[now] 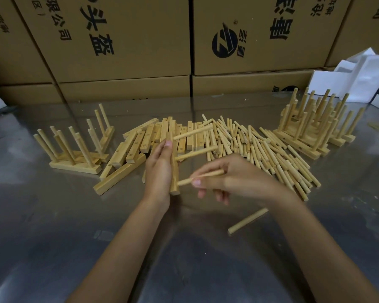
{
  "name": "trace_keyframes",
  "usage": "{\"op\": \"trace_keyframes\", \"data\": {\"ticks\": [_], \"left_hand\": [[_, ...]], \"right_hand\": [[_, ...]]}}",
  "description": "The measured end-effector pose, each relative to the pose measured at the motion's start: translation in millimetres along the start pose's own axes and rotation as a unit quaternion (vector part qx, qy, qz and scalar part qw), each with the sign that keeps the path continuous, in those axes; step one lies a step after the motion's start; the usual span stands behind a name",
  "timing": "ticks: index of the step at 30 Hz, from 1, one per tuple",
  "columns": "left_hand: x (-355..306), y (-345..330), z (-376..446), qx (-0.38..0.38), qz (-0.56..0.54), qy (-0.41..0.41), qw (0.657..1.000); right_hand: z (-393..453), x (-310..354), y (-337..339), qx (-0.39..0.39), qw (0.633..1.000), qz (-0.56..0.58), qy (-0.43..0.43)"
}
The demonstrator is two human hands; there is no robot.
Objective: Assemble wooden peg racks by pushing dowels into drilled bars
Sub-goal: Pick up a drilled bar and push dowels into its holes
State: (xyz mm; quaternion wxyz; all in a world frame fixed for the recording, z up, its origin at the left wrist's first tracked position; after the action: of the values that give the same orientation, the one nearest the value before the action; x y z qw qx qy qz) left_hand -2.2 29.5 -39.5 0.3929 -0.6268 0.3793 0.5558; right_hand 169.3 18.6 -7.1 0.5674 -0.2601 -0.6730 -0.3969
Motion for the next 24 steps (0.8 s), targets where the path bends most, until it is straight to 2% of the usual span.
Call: {"op": "trace_keyframes", "data": {"ticks": [2,4,7,10,13,15,21,24], "left_hand": [[0,4,3,-0.015,-0.027,0.014,0.999],[0,8,7,-0.038,-0.058,0.023,0.997],[2,7,7,-0.051,-0.080,0.050,0.994],[5,3,6,-0.049,-0.080,0.064,0.993],[2,3,8,-0.026,-0.140,0.044,0.989],[1,2,8,-0.001,-0.162,0.029,0.986],[5,1,8,0.057,-0.171,0.030,0.983],[8,-1,11,0.074,-0.064,0.021,0.995]], "right_hand": [[-7,-1,16,0.005,0.999,0.038,-0.034],[-7,-5,18,-0.011,0.997,0.030,-0.068],[3,-11,-13,-0.034,0.996,0.010,-0.083],[13,-14,-43,-0.123,0.991,-0.029,-0.034],[14,-14,-41,-0.242,0.966,-0.084,0.019],[14,-15,-34,-0.293,0.951,-0.092,0.042],[16,-20,-17,-0.356,0.928,-0.085,0.069],[13,-17,-2,-0.377,0.923,-0.029,0.064]]}}
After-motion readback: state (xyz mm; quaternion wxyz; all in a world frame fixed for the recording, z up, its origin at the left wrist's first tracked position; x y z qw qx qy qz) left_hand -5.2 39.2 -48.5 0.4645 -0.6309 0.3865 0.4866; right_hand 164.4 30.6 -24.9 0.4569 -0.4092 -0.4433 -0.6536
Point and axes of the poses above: each hand's wrist, its own z-axis towards the middle knuckle, its own y-axis out of the back of the hand, x = y × z, the point moved 2 cm from there along z, towards the middle knuckle, and after that the axes turned 8 degrees about z, right-handed, at the moved point
